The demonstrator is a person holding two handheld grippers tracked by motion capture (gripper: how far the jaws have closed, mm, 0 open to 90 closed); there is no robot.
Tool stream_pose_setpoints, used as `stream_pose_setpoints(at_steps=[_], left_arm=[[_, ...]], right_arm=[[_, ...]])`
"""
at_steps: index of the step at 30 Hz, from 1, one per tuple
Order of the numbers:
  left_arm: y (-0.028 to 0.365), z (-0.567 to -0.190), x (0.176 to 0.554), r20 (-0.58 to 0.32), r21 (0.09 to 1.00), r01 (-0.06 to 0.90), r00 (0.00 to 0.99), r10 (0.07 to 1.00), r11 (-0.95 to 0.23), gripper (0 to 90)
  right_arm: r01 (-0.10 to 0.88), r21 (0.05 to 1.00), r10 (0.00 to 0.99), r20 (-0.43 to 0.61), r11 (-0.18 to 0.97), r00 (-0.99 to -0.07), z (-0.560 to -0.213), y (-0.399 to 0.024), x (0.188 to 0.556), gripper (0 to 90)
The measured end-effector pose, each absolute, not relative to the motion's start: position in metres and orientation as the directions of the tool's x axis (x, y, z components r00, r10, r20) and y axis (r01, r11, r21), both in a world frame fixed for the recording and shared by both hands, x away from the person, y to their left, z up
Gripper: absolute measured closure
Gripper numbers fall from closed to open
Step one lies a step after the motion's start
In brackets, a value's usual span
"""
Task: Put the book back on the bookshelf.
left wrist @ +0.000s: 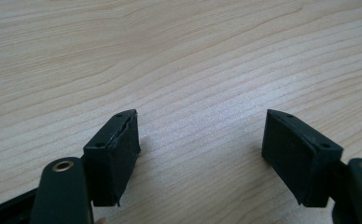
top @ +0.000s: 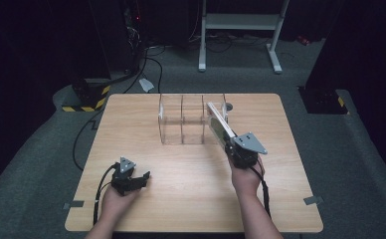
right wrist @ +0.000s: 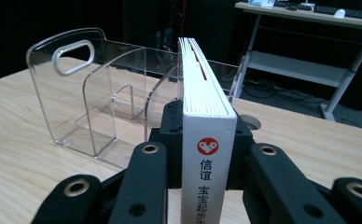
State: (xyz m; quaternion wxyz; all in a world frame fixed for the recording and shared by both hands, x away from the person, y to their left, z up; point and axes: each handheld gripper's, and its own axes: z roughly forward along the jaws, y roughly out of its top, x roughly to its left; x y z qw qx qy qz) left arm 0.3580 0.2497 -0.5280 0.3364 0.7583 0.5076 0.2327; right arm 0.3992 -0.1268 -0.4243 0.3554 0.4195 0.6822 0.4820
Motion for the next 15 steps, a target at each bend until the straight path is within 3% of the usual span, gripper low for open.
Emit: stream_pose_setpoints(at_steps=[15], left_arm=[[0.250,-0.528,0.358,0.010,0.746,0.614,0.376,0.927,-0.257,27.4]], right_arm=[[0.250,0.947,0.930,-0.103,0.200,-0.352,-0.435,-0.104,0.434,75.3]])
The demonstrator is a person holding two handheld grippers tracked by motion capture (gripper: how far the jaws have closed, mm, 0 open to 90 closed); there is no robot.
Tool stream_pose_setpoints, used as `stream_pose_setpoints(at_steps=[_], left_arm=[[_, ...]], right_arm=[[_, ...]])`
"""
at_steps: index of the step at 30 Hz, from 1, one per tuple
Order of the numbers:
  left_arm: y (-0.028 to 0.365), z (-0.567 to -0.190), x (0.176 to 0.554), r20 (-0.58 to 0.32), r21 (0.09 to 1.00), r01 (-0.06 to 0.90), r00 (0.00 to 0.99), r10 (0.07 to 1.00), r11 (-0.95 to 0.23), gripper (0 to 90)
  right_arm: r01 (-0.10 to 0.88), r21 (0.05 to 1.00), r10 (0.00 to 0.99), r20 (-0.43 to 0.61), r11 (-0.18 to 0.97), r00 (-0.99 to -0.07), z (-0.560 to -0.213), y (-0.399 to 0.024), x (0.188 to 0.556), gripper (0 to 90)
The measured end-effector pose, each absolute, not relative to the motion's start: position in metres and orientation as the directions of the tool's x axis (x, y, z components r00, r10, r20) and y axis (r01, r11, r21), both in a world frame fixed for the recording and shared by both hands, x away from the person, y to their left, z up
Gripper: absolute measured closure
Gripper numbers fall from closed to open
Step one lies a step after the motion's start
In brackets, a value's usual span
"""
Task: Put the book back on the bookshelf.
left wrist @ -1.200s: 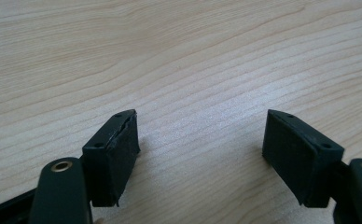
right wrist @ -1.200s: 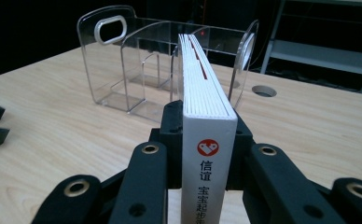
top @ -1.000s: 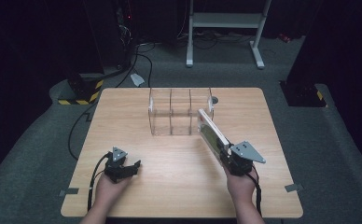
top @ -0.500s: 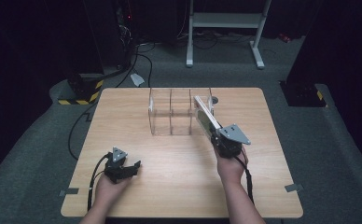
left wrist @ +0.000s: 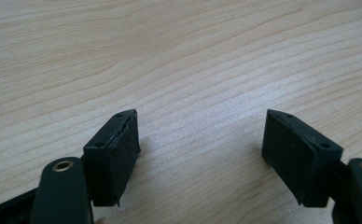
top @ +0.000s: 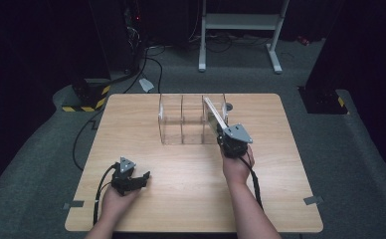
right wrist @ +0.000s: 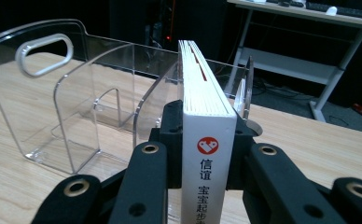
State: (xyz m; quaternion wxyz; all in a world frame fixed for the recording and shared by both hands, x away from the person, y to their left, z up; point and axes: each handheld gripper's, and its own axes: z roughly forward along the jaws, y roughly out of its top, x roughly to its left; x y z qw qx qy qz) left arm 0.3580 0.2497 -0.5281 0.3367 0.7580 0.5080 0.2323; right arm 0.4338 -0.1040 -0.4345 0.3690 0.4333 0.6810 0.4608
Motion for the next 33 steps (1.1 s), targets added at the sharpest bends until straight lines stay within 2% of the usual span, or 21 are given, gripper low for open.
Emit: stream_pose_setpoints(at_steps=[13,33], left_arm=[[0.250,-0.528,0.358,0.009,0.747,0.614,0.376,0.926,-0.257,27.4],[0.250,-0.528,0.358,0.010,0.746,0.613,0.381,0.924,-0.261,27.4]], right_arm=[[0.257,0.946,0.938,-0.106,0.197,-0.331,-0.438,-0.095,0.449,75.3],[0.263,0.944,0.943,-0.112,0.199,-0.314,-0.447,-0.091,0.453,75.1]])
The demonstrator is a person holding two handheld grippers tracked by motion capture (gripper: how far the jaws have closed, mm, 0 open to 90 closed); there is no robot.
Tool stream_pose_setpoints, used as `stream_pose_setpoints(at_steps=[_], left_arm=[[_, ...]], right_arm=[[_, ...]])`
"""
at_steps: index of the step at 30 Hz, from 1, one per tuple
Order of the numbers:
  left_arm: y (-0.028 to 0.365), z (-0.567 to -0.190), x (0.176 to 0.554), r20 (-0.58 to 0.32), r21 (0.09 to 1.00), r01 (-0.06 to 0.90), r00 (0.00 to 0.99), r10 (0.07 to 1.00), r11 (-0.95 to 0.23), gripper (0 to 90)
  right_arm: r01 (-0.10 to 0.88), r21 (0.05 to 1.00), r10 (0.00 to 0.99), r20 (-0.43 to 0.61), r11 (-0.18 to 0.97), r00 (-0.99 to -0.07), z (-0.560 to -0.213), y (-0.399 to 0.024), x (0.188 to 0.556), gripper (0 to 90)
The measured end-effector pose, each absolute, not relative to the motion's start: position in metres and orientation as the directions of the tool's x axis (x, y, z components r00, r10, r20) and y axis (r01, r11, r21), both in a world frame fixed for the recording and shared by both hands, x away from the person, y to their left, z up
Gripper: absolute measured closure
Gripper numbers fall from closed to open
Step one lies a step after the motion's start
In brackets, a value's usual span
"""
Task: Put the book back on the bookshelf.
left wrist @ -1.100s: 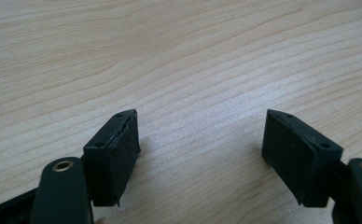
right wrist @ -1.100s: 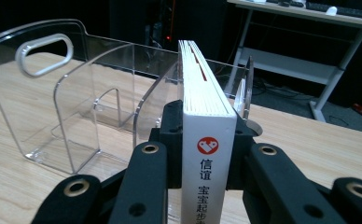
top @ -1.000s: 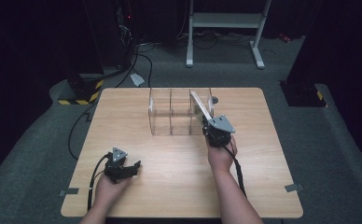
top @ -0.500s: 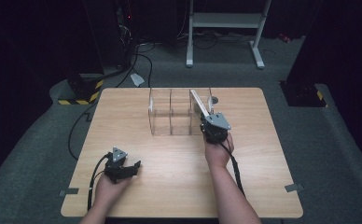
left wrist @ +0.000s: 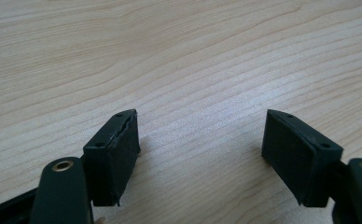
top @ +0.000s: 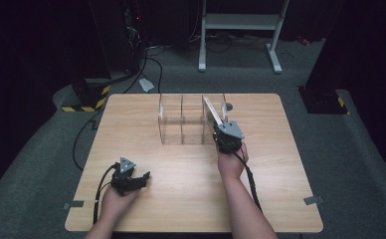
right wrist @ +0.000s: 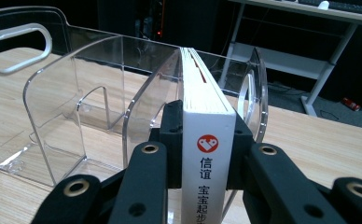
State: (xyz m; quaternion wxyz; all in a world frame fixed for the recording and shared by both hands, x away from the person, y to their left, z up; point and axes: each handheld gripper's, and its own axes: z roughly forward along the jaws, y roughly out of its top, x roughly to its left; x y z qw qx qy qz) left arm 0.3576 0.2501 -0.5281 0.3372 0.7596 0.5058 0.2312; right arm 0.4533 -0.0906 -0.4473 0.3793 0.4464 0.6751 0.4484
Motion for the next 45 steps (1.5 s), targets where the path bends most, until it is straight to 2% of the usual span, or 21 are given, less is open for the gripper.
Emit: stream_pose_setpoints(at_steps=[11,33,45], left_arm=[[0.250,-0.528,0.358,0.016,0.747,0.608,0.387,0.922,-0.268,27.4],[0.249,-0.528,0.357,0.005,0.749,0.609,0.387,0.922,-0.260,27.7],[0.249,-0.528,0.357,0.005,0.749,0.610,0.386,0.922,-0.259,27.7]], right_arm=[[0.258,0.948,0.947,-0.104,0.187,-0.303,-0.457,-0.093,0.446,74.5],[0.331,0.930,0.954,-0.057,0.158,-0.295,-0.467,-0.103,0.432,72.3],[0.376,0.909,0.948,-0.059,0.181,-0.314,-0.459,-0.106,0.438,66.0]])
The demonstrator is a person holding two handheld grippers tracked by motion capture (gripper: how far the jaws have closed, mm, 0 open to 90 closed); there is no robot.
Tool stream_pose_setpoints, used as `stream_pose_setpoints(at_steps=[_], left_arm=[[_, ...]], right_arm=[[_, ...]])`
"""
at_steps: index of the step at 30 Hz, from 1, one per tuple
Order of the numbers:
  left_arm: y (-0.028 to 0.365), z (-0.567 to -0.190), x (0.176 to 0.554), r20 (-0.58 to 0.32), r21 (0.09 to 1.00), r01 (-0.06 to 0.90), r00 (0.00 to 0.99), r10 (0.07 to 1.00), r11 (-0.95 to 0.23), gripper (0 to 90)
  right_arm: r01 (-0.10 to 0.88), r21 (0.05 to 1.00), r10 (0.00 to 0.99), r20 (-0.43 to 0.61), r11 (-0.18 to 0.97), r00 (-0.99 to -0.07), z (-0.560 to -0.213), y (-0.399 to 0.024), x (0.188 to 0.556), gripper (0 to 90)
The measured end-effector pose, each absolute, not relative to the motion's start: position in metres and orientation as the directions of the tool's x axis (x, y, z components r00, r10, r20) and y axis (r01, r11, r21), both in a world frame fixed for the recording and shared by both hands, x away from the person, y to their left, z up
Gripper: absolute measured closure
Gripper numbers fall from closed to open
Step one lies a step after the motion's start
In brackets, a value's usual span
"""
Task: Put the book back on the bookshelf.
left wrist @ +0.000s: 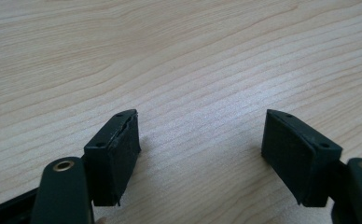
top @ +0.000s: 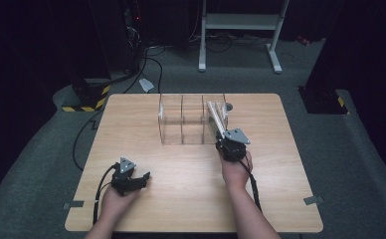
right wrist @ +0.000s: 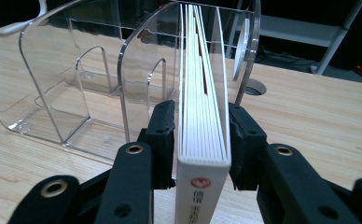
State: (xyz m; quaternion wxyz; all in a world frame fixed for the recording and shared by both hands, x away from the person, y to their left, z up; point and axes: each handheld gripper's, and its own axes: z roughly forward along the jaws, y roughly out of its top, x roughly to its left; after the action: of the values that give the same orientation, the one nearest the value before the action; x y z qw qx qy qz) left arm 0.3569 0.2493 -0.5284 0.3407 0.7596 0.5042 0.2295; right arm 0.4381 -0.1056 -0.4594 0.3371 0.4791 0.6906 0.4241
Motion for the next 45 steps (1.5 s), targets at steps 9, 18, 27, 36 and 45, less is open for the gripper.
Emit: stream_pose_setpoints(at_steps=[9,18,27,36,45], left_arm=[[0.249,-0.528,0.357,0.004,0.749,0.610,0.387,0.922,-0.259,27.7],[0.249,-0.528,0.357,0.004,0.749,0.610,0.387,0.922,-0.259,27.7],[0.250,-0.528,0.357,0.004,0.749,0.610,0.387,0.922,-0.260,27.7],[0.250,-0.528,0.357,0.005,0.749,0.609,0.388,0.922,-0.261,27.7],[0.250,-0.528,0.357,0.004,0.749,0.609,0.388,0.922,-0.260,27.7]], right_arm=[[0.380,0.908,0.949,-0.056,0.177,-0.309,-0.458,-0.104,0.440,75.2],[0.349,0.923,0.964,-0.074,0.163,-0.254,-0.456,-0.095,0.441,75.4],[0.332,0.933,0.975,-0.074,0.142,-0.209,-0.457,-0.095,0.443,75.3],[0.349,0.932,0.979,-0.027,0.097,-0.201,-0.463,-0.098,0.442,74.0],[0.345,0.937,0.963,0.035,0.061,-0.266,-0.458,-0.105,0.432,60.4]])
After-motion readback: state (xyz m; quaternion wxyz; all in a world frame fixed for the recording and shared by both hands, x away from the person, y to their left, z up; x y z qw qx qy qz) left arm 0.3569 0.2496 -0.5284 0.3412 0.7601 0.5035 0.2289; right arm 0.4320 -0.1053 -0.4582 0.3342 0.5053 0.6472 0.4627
